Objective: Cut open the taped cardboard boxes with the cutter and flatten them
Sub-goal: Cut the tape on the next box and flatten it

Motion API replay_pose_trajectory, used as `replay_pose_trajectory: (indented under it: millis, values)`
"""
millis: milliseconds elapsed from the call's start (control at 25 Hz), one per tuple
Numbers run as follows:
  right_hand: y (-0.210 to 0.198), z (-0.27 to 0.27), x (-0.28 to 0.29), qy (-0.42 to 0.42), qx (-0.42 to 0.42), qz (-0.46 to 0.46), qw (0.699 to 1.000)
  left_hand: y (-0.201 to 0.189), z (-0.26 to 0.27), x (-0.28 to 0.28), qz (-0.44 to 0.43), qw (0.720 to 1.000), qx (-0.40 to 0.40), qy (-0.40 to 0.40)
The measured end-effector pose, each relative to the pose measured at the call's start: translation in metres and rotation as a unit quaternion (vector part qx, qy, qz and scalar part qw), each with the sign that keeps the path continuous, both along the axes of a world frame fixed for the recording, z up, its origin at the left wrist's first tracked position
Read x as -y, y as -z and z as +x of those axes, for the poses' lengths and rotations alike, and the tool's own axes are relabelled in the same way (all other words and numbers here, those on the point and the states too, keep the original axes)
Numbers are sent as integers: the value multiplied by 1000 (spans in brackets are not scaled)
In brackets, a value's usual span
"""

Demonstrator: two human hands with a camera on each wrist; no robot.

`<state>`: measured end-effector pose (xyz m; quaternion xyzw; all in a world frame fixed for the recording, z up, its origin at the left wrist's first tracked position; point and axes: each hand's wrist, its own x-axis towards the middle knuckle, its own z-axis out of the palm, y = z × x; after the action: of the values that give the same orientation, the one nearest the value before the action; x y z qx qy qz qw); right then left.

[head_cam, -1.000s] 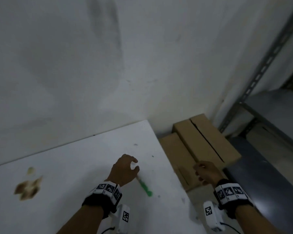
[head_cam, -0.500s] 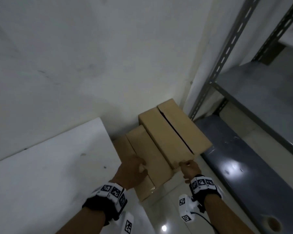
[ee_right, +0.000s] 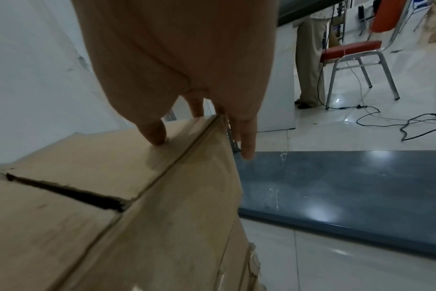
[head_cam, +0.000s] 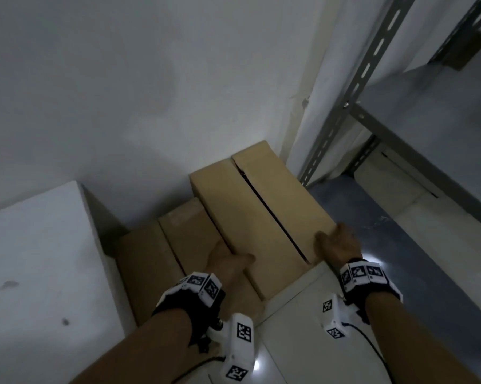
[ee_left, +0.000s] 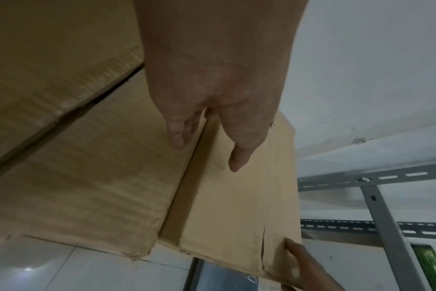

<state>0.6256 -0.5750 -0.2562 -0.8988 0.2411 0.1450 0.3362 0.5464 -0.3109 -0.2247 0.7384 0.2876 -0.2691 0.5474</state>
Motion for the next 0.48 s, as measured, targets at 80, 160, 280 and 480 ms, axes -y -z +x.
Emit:
replay_pose_trajectory:
  millis: [80,160,280,480]
  values:
    - [11,9,5,-8,20,20,1000,8,6,2,-13,1000,-17,-21]
    - [11,9,9,8,35,51,998,8,9,3,-51,997,-32,-45]
    - [-12,0,10,14,69,103,992,0,9,3,-121,986,-26,-109]
    - [-98,-30,4,23,163,167,972,-32,-2,-2,-156,976,0,-149]
